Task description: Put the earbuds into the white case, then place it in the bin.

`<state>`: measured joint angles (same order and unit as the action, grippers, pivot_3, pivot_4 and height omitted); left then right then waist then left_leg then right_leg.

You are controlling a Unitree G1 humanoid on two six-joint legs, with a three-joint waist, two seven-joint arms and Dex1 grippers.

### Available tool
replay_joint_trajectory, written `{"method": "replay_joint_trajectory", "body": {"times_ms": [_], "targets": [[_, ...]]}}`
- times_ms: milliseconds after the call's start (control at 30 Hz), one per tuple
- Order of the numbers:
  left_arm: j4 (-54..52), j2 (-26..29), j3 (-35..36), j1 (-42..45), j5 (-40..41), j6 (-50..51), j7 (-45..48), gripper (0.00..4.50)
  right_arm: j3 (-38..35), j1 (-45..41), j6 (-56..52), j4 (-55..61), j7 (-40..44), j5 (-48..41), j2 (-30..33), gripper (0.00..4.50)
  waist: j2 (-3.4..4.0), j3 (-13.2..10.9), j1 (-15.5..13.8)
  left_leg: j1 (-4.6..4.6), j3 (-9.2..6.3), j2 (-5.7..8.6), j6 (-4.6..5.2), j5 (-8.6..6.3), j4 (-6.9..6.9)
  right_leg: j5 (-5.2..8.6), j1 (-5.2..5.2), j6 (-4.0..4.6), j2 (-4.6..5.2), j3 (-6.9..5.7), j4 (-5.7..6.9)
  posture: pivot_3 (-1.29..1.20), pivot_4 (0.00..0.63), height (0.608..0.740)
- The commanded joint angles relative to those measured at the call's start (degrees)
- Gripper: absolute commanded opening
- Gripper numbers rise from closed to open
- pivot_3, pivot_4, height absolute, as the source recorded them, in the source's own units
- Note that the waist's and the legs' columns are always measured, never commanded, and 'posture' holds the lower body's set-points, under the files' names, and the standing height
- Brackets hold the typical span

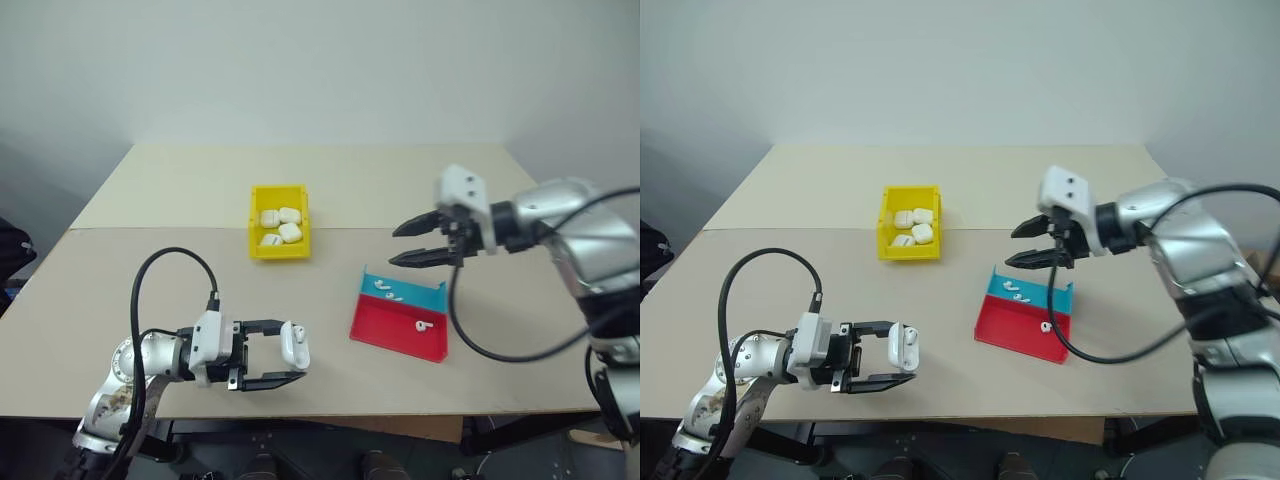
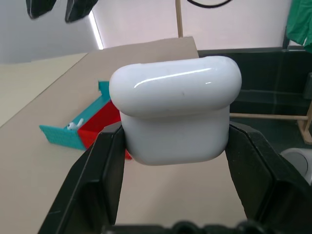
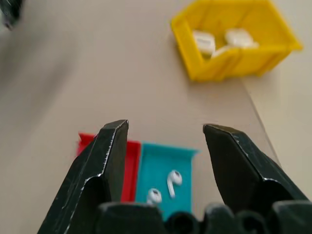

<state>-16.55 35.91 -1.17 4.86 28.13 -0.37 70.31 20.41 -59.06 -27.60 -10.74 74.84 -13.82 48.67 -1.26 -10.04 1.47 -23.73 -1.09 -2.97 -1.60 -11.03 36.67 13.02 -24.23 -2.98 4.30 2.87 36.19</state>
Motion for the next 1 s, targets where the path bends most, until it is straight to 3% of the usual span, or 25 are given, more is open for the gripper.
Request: {"method": "replay_joint_trajectory", "body": {"times_ms": [33,300,533,1000], "targets": [[-3.15,-0.64,0.31,-0.43,-0.22,-0.96,-1.98,2.78,6.27,-6.10,5.54,-8.87,1.66,9.97,-3.72,2.94,0.00,0.00,0.01,-0.04,-0.02,0.00,0.00,0.00,-0.02,-0.03,-0.02,0.05,0.00,-0.01,0.00,0.00,0.150,0.740],[-5.67,-0.73,-0.10,-2.46,-0.90,-0.70,-4.32,2.78,14.91,-14.30,13.09,-25.22,3.69,24.46,-12.73,2.94,0.06,-0.04,-0.22,-0.08,0.00,0.01,0.00,0.00,-0.05,-0.17,-0.05,0.26,0.01,-0.04,0.00,0.00,0.150,0.740],[-5.83,-0.97,-0.48,-3.09,-1.45,-1.22,-5.26,2.78,16.45,-17.27,12.93,-34.87,4.54,31.00,-18.46,2.94,0.07,-0.04,-0.18,-0.02,-0.01,0.00,-0.01,0.01,-0.05,-0.18,-0.03,0.27,0.00,-0.05,0.06,0.00,0.150,0.740],[-5.63,-2.46,-1.85,-3.43,-2.93,-1.83,-7.28,2.78,15.13,-17.21,13.95,-43.13,3.72,35.45,-24.33,2.94,0.08,-0.05,0.52,-0.02,-0.03,0.01,-0.01,0.01,-0.05,-0.19,-0.02,0.29,-0.02,-0.05,0.12,0.00,0.150,0.740]]}}
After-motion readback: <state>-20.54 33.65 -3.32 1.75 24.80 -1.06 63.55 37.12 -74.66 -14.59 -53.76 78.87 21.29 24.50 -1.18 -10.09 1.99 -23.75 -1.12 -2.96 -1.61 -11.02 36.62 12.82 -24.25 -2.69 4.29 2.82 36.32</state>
